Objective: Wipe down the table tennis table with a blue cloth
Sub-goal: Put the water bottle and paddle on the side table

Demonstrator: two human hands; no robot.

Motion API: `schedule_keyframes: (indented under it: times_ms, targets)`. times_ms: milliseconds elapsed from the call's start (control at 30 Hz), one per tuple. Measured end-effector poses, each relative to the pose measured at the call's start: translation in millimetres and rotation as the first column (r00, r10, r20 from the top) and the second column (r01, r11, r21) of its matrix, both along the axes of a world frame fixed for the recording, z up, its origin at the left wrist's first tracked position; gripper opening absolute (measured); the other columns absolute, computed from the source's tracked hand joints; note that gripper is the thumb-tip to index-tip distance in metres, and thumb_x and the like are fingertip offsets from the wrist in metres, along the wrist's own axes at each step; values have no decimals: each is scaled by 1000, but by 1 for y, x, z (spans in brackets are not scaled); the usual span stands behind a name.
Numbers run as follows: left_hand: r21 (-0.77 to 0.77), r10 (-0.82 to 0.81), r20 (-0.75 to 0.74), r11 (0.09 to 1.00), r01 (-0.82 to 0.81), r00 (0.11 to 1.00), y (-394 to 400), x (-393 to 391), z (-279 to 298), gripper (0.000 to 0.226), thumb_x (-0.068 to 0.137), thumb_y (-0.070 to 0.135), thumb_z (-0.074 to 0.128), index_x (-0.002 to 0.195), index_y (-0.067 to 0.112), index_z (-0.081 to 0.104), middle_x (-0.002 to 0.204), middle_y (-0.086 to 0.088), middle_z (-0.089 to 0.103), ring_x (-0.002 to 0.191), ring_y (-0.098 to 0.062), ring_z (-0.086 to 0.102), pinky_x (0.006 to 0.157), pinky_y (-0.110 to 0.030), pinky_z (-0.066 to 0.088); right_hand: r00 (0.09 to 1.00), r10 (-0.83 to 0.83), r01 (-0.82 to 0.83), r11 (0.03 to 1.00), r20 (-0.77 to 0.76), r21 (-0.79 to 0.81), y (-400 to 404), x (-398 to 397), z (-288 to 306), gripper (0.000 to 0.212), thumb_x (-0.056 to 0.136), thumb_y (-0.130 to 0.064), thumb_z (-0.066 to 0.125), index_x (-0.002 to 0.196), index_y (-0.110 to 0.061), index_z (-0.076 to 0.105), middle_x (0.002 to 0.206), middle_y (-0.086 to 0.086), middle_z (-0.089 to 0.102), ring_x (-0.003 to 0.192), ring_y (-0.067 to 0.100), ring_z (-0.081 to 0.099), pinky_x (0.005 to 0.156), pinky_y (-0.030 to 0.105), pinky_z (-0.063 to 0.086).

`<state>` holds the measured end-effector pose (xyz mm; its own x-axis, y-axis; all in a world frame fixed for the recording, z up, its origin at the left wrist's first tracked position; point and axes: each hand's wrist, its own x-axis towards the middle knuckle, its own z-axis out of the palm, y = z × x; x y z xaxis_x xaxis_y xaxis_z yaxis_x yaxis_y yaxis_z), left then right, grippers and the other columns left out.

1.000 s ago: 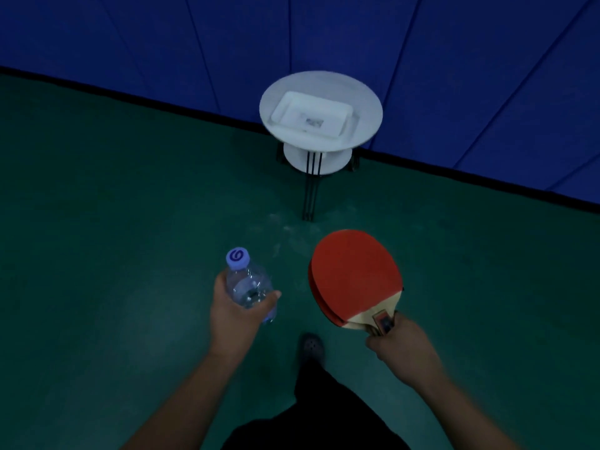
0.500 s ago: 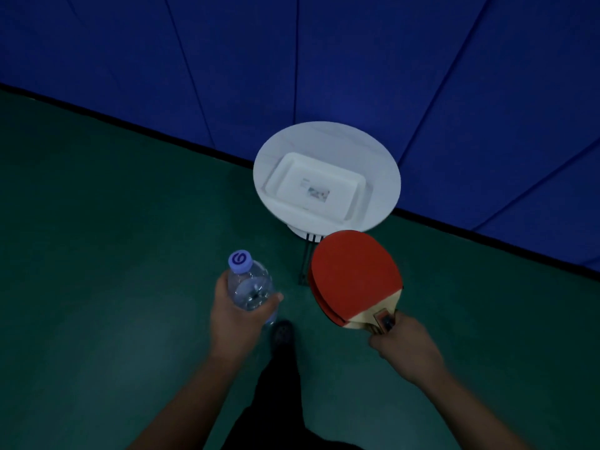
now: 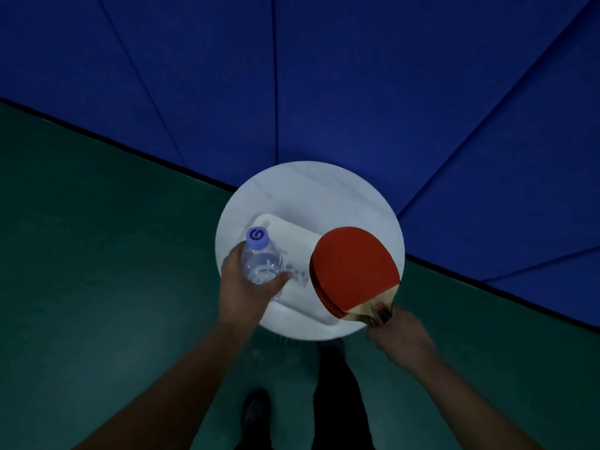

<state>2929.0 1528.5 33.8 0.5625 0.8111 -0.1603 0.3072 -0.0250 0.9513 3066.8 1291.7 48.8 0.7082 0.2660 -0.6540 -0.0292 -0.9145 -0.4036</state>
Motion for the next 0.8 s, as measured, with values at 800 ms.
schedule_keyframes:
  times_ms: [800]
  targets:
    - [139, 235, -192, 968, -210, 953, 139, 278, -184, 85, 56, 33, 95, 121, 41, 41, 110, 22, 53, 101, -3, 52, 69, 4, 37, 961, 267, -266, 964, -69, 18, 204, 301, -208, 25, 77, -24, 74, 89, -14, 54, 85, 8, 68, 79, 29, 69, 67, 41, 58]
